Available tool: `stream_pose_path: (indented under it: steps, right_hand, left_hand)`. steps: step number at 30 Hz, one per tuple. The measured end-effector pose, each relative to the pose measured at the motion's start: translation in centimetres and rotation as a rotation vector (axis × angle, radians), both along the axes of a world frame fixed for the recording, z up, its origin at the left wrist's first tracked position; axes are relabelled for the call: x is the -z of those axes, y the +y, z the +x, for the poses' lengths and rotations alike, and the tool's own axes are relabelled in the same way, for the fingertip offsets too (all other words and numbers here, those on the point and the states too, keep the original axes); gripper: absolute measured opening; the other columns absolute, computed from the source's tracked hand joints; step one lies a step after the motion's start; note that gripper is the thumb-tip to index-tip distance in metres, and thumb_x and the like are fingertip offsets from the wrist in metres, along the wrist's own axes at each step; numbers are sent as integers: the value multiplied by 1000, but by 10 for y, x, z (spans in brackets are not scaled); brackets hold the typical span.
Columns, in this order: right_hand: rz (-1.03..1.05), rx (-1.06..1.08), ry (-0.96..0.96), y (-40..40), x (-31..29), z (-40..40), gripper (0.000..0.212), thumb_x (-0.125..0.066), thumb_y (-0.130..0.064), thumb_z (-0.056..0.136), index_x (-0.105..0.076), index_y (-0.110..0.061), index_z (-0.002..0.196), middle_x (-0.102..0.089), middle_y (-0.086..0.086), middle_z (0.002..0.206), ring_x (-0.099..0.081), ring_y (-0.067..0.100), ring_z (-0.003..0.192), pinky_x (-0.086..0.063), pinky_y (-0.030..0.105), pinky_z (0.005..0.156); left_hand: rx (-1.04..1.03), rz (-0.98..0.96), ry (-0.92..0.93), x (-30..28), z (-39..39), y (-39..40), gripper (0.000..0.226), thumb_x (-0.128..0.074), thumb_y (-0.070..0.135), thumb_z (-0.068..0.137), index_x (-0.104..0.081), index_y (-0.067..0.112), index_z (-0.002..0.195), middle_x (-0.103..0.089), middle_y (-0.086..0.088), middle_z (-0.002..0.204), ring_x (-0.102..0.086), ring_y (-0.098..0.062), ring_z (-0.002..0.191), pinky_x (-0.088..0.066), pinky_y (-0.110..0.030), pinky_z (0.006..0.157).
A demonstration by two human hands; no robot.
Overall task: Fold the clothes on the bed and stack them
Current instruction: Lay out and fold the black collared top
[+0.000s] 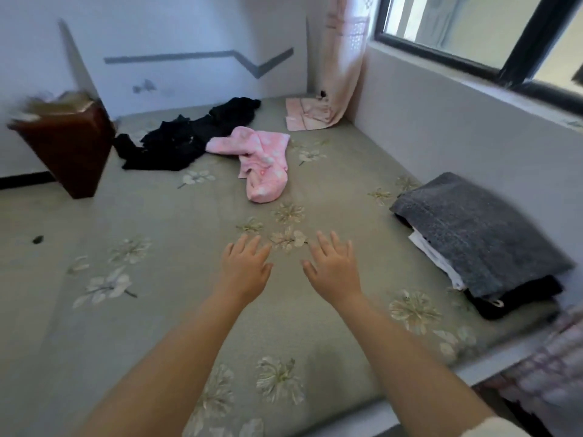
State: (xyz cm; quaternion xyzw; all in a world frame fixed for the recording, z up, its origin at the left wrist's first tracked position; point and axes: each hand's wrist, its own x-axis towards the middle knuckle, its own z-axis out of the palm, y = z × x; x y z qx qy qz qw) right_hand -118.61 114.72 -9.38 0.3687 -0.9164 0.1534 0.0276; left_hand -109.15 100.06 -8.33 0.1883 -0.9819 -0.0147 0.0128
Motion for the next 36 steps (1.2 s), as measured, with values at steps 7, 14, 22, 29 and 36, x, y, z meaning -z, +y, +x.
stream_pose_path:
  steps: [7, 14, 22, 29, 36]
  right_hand:
    - [116, -62, -90, -73, 28, 89, 54, -31, -42, 96, -24, -18, 145, -15, 5, 155, -7, 26, 143, -2, 45, 113]
    - [118, -61, -30, -164, 30, 98, 55, -31, -43, 96, -26, -17, 144, -18, 6, 154, -7, 26, 143, -2, 45, 113]
    - [151, -71, 27, -319, 20, 174, 54, -35, -43, 95, -32, -16, 141, -21, 7, 153, -9, 27, 142, -5, 47, 112]
    - [166, 38, 0, -413, 37, 335, 53, -35, -42, 95, -33, -14, 141, -22, 9, 152, -13, 28, 142, -8, 45, 113]
    - [80, 16, 114, -522, 34, 463, 41, -87, -23, 55, -72, -1, 87, -71, 17, 95, -68, 35, 89, -56, 45, 69]
  left_hand:
    - [-50, 2, -131, 22, 76, -61, 49, -27, 39, 98, -23, 23, 144, -19, -3, 153, -11, -23, 141, -13, -38, 112]
    - [-34, 12, -140, 15, 101, -135, 51, -28, 38, 98, -19, 21, 145, -16, -4, 154, -8, -22, 142, -10, -39, 113]
    - [-128, -36, -60, 14, 193, -289, 51, -27, 38, 98, -20, 20, 145, -16, -3, 154, -7, -20, 142, -8, -37, 112]
    - [-46, 3, -58, 33, 339, -409, 51, -29, 37, 98, -21, 17, 144, -19, -5, 152, -11, -22, 141, -10, -38, 112]
    - [-46, 14, -116, 45, 449, -518, 48, -26, 35, 98, -21, 19, 143, -21, -2, 151, -11, -21, 141, -15, -36, 110]
